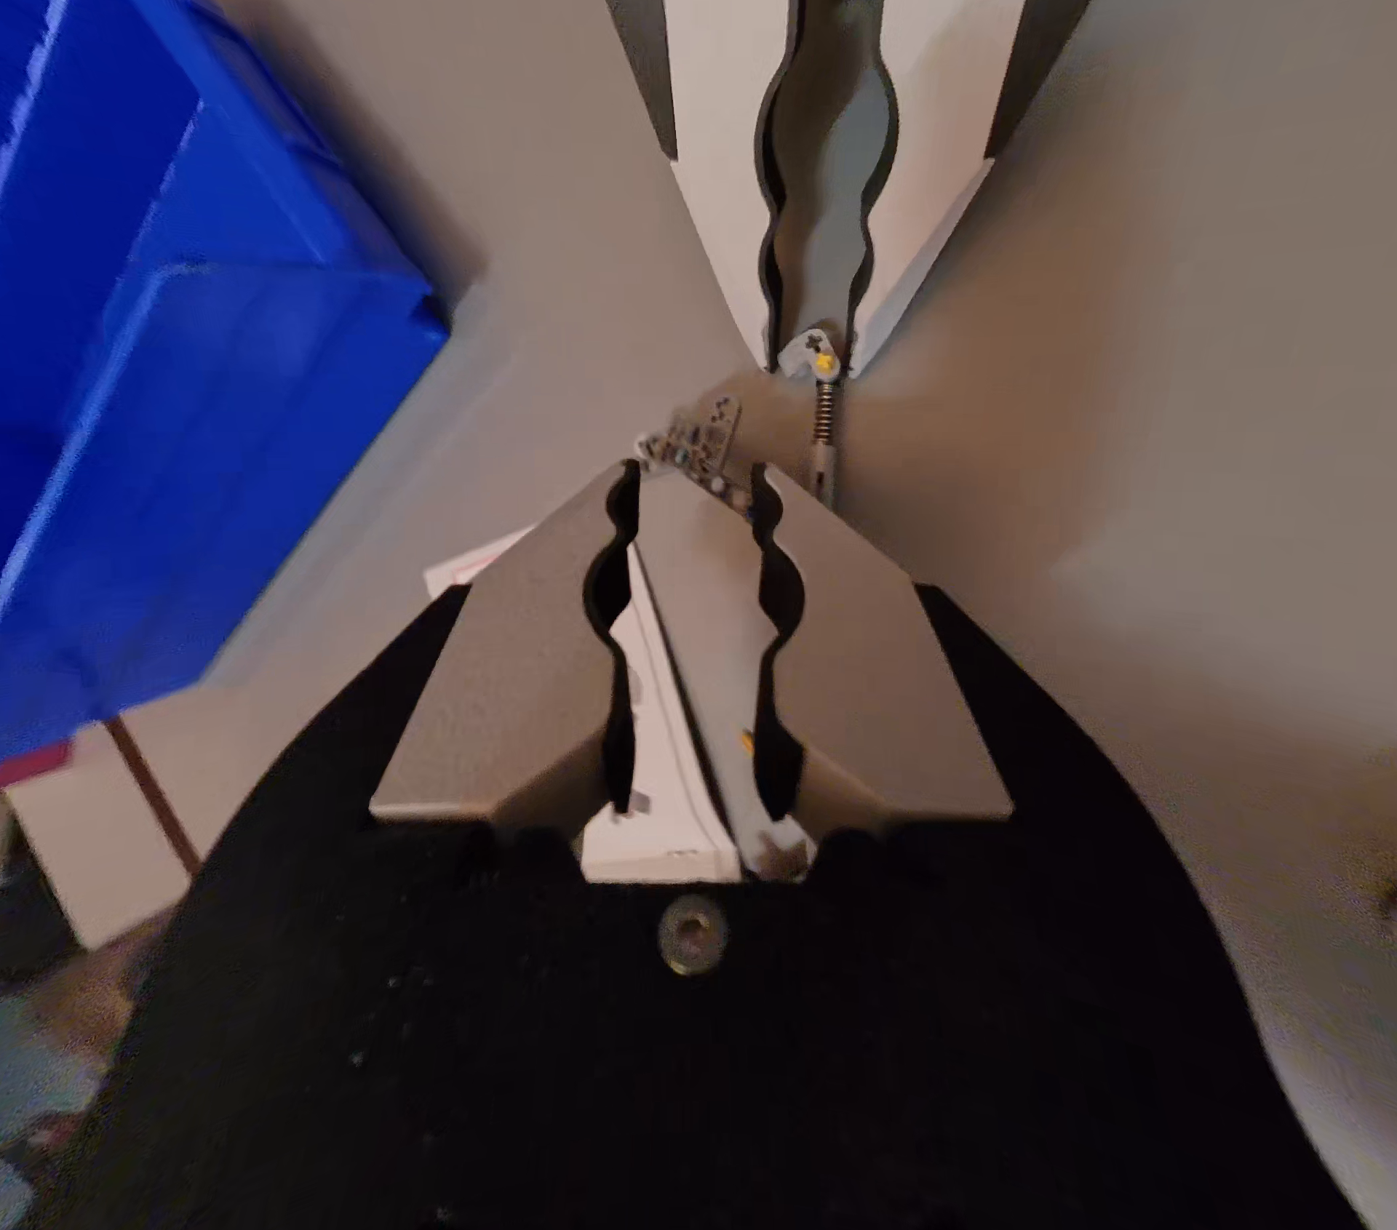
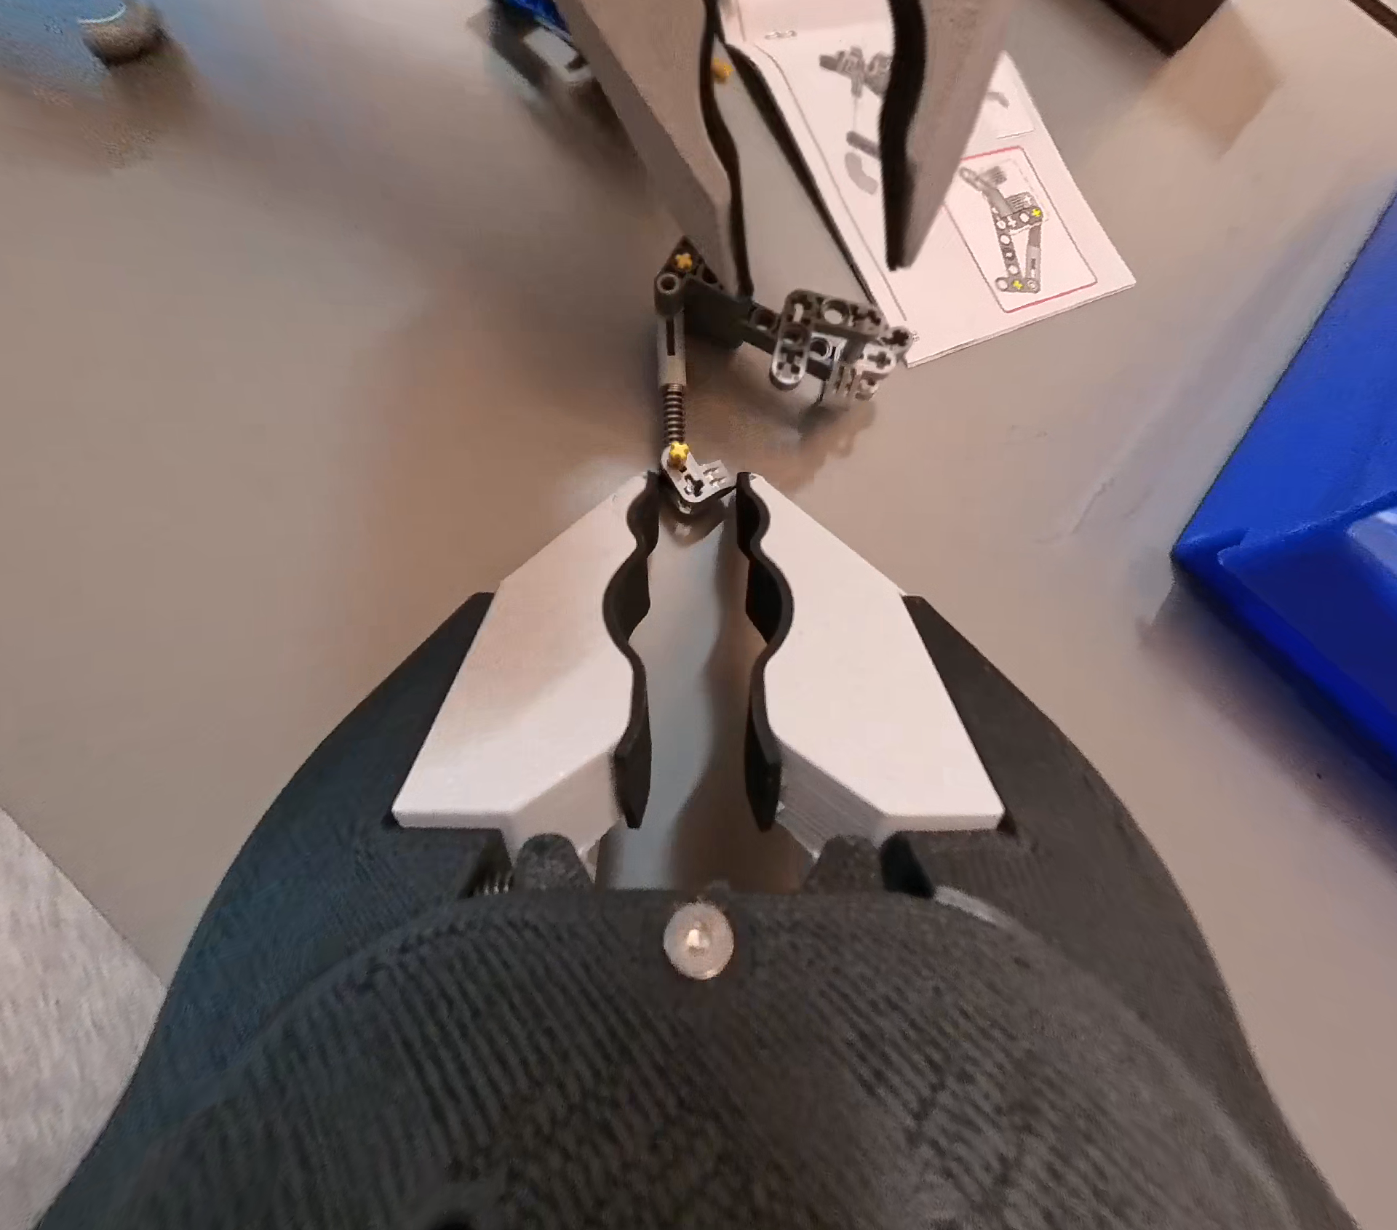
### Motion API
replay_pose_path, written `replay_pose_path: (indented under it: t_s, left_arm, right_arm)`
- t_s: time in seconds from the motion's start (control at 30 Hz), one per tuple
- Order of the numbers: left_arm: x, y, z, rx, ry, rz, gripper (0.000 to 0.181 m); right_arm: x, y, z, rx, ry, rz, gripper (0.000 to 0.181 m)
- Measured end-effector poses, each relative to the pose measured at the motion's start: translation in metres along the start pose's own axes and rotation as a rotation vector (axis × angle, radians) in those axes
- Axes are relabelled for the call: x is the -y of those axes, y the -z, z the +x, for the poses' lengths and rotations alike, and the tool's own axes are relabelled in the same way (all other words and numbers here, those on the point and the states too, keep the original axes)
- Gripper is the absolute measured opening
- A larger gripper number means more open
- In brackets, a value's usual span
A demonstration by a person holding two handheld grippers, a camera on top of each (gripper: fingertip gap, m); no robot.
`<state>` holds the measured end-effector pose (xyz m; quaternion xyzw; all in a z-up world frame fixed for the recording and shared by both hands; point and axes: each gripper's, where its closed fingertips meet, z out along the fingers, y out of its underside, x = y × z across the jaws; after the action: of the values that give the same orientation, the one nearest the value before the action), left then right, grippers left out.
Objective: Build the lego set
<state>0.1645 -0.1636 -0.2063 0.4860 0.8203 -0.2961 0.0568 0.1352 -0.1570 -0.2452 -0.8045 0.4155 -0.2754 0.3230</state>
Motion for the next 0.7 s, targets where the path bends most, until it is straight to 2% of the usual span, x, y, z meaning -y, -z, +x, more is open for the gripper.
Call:
replay_pose_path:
  t_s: [0.03,0.2,0.37,0.6,0.7]
  left_arm:
    - [0.004,-0.002,-0.001,-0.01,-0.042,0.0,0.025]
    - [0.009,-0.012,0.001,-0.098,-0.152,-0.038,0.018]
    - [-0.003,-0.021,0.001,-0.114,-0.178,-0.13,0.009]
    - [-0.003,-0.022,-0.004,-0.104,-0.116,-0.046,0.005]
    - [-0.008,-0.021,-0.003,-0.106,-0.143,-0.024,0.004]
  right_arm:
    - [-0.001,0.001,0.001,0.009,-0.003,0.0,0.018]
    - [-0.002,0.001,0.002,0.02,-0.003,0.001,0.018]
    - [-0.002,-0.001,0.013,-0.002,0.01,0.001,0.018]
    - [0.004,-0.013,0.028,0.008,0.019,0.004,0.017]
    - [0.01,-0.02,0.033,0.027,0.006,0.005,0.017]
